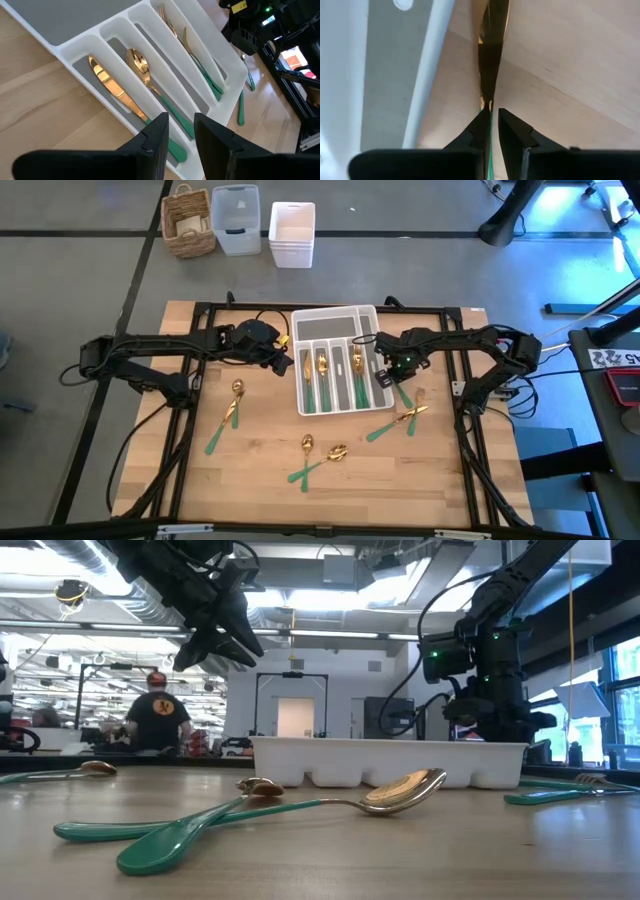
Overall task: Sort silverware
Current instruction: Put the top right knife into the silverware organizer
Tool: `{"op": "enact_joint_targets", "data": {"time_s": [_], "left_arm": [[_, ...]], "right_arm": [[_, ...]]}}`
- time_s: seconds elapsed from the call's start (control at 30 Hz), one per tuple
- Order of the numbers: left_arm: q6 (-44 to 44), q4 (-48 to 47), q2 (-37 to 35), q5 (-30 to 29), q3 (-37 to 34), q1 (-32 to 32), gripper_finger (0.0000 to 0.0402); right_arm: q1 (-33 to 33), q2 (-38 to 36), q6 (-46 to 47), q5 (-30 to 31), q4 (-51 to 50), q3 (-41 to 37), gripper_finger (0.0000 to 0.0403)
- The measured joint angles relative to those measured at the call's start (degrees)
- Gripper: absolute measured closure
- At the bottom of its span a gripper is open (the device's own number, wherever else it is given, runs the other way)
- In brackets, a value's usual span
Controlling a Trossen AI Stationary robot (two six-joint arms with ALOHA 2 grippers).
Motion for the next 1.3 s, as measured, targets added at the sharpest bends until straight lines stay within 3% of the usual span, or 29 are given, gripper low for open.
{"op": "enact_joint_targets", "data": {"time_s": [0.47, 1.3], "left_arm": [[0.00, 0.01, 0.00, 0.00, 0.01, -0.02, 0.0316], [0.01, 0.00, 0.00, 0.00, 0.01, -0.02, 0.0316]], "right_arm": [[0.00, 0.00, 0.02, 3.08, 1.14, 0.00, 0.0280], [0.00, -0.30, 1.46, 0.56, 6.66, -4.48, 0.0290]]}}
